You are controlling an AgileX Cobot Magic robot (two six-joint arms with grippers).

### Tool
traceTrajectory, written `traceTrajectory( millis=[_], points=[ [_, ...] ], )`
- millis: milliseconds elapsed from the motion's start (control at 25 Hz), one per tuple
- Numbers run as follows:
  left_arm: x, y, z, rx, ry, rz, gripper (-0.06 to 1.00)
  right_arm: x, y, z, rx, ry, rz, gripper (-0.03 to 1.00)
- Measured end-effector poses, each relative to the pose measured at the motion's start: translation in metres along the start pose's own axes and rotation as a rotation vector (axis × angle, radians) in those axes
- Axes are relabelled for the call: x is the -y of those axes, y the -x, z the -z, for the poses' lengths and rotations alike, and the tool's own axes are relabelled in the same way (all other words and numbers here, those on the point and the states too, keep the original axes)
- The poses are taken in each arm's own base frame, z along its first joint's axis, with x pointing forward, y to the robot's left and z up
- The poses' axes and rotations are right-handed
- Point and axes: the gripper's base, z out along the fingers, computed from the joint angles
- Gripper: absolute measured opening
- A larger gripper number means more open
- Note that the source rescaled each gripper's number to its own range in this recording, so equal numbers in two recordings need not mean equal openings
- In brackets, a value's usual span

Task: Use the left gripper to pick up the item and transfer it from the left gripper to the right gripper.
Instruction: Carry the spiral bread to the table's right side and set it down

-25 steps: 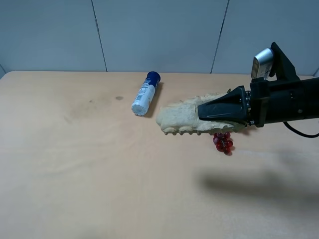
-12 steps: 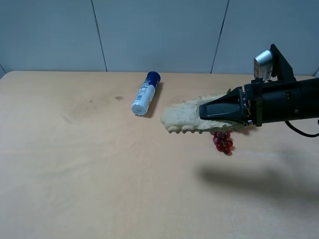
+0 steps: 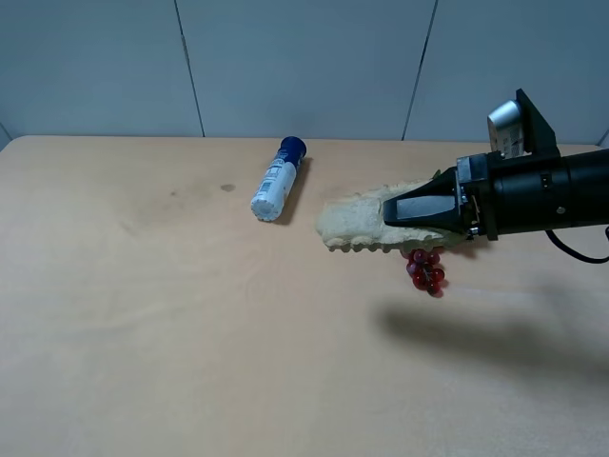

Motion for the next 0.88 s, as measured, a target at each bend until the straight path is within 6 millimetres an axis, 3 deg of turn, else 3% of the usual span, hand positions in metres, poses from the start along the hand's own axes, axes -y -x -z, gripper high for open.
traceTrajectory(
  millis=[600, 880],
  points=[
    [0.0026, 0.0005, -0.0071, 0.042, -0.023, 0.021, 0.9, 0.0006, 0.0002, 0.0, 0.002, -0.006, -0.011, 0.06],
    [-0.0005, 0.0005, -0.0071, 0.045, 0.183, 0.167, 0.9, 0.0008, 0.0003, 0.0, 0.003, -0.009, -0.013, 0.06]
  ],
)
